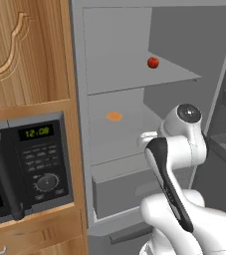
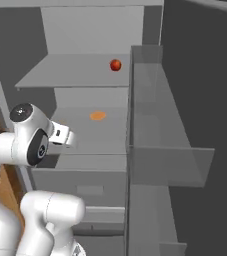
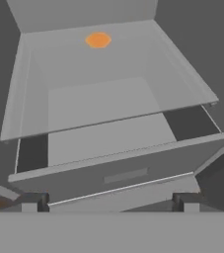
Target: Pick the tangerine and apple from the fridge and place them on the plate next to the blender to make a fruit smoothie.
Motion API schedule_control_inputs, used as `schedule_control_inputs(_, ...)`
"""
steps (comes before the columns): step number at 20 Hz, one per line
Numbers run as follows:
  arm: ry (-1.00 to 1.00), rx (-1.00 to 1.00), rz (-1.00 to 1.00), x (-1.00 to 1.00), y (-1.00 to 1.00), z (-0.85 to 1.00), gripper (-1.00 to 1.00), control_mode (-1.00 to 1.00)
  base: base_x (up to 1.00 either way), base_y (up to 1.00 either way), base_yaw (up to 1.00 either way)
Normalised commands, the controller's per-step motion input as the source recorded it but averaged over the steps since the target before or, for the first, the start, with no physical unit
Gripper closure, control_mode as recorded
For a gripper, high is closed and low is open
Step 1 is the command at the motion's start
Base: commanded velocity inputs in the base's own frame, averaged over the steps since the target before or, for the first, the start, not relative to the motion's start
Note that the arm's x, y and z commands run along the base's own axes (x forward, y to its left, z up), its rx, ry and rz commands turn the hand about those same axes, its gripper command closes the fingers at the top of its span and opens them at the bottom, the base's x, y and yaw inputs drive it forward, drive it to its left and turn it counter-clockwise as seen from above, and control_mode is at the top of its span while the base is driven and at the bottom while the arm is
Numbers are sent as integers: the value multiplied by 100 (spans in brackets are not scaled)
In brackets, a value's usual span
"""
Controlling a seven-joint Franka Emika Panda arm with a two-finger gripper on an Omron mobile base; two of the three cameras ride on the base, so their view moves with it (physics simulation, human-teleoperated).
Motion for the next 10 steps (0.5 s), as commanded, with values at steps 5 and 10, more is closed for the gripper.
schedule_control_inputs(5,0,0,0,3,-6,5,-100,-100,33,-27,4)
schedule_control_inputs(10,-22,0,-2,-2,-23,90,-100,-100,0,0,0)
